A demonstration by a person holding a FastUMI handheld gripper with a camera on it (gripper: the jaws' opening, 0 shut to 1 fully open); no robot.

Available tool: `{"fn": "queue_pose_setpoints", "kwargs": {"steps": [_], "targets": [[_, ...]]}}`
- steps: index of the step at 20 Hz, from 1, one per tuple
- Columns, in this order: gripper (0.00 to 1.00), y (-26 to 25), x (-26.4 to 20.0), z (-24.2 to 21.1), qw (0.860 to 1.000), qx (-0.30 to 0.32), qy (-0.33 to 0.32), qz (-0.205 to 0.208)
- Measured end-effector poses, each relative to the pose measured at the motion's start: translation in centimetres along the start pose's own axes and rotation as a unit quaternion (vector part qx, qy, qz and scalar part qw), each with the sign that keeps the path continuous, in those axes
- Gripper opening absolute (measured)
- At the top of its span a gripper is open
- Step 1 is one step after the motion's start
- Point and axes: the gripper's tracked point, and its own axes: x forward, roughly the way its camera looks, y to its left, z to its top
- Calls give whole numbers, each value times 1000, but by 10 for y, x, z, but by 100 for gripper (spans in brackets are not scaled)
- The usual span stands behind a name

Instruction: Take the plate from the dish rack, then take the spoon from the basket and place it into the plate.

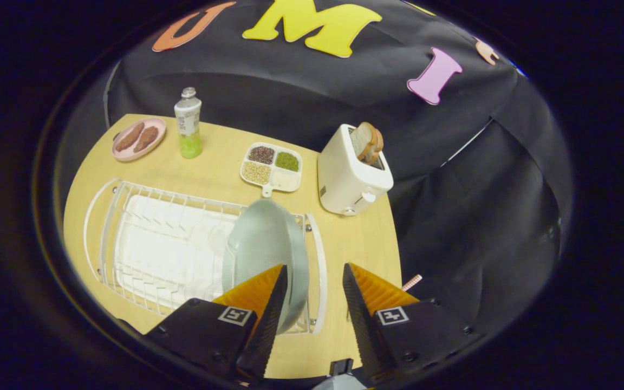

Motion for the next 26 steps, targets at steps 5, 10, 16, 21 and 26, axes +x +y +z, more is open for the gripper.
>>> {"fn": "queue_pose_setpoints", "kwargs": {"steps": [5, 10, 16, 21, 26], "targets": [[47, 7, 10, 20, 997, -45, 25, -57], [25, 14, 13, 18, 994, -53, 60, -76], [13, 32, -9, 24, 992, -70, 31, -100], [13, 35, -12, 24, 991, -31, 11, -132], [13, 24, -28, 24, 985, 0, -23, -169]]}}
